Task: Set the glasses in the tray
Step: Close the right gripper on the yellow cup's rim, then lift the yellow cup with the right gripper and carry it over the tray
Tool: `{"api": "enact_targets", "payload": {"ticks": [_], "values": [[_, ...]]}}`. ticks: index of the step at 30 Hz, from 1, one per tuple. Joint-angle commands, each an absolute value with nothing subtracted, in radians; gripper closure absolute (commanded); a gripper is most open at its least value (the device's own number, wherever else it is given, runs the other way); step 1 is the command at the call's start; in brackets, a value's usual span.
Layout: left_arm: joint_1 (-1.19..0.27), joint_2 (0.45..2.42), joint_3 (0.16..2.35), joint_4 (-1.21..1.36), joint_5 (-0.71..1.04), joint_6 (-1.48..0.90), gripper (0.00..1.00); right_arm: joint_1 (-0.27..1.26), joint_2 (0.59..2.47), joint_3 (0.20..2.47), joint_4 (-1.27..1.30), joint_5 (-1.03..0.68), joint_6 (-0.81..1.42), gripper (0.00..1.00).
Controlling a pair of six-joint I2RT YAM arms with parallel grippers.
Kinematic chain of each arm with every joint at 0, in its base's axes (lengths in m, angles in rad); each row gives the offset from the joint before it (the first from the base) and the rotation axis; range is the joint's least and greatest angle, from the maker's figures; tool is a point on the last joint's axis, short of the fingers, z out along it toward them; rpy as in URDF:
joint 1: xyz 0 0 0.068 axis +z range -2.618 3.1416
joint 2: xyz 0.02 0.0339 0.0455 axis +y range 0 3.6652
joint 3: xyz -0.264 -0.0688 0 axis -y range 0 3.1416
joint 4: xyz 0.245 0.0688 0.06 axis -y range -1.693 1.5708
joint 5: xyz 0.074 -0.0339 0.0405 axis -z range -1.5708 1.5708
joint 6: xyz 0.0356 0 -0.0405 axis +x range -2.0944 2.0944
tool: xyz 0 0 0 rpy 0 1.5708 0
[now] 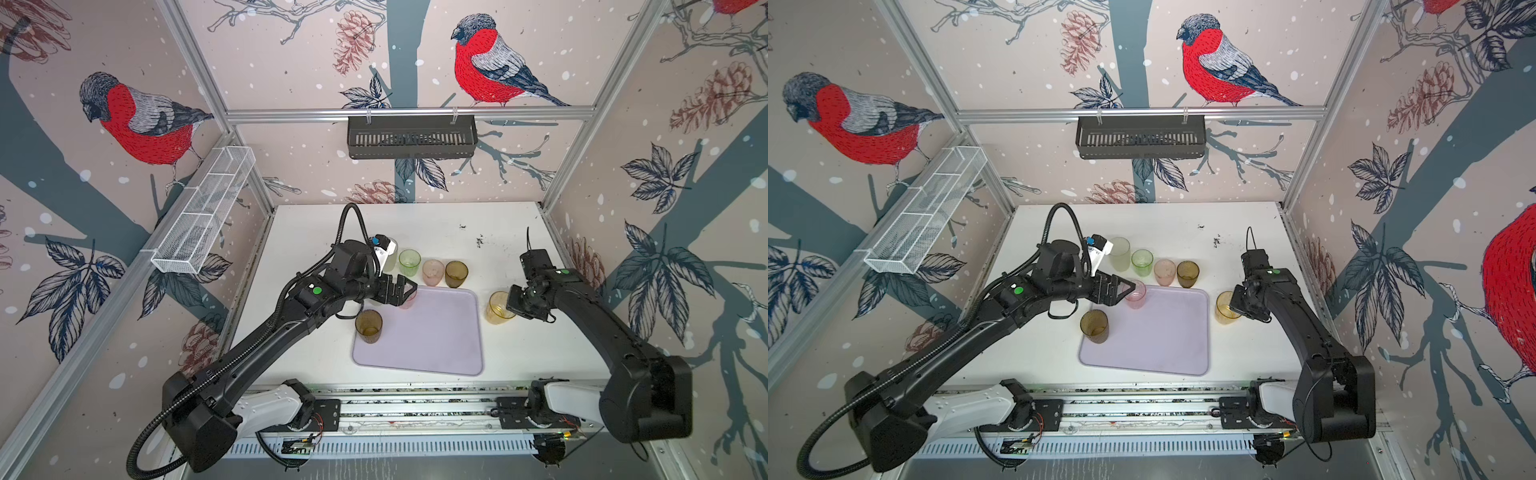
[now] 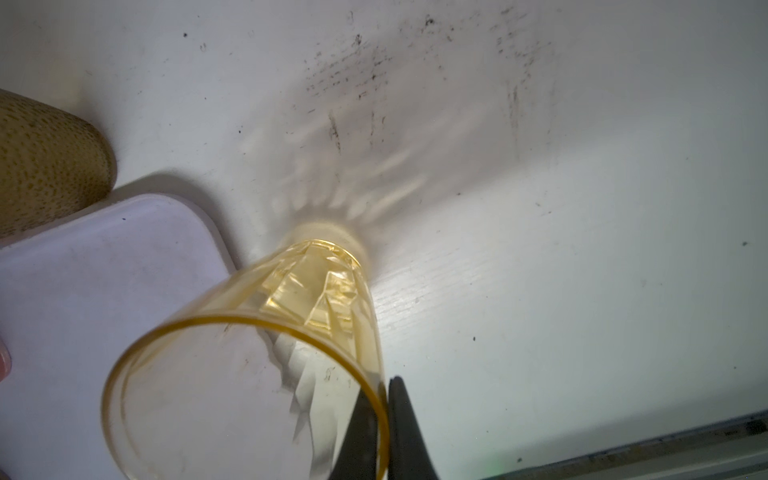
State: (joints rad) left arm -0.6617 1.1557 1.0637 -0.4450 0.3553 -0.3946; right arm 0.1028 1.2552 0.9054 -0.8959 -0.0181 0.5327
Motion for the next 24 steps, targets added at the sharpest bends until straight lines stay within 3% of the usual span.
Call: {"api": "enact_targets", "payload": {"ticks": [1,12,24], "values": [[-0.661,1.147,1.060,-0.400,0.348,-0.407,0.03,0.110,1.225,0.921,-0.926,0.016,0.551,0.98],[-0.661,1.144,1.071,-0.414,0.337,-0.411,0.02,0.147,1.195,0.960,-0.951,0.032,0.563,0.99],[-0.659,1.146,1.077,-0.443,0.315,-0.413,0.02,0.333,1.242,1.083,-1.011,0.129,0.579,0.99]]}}
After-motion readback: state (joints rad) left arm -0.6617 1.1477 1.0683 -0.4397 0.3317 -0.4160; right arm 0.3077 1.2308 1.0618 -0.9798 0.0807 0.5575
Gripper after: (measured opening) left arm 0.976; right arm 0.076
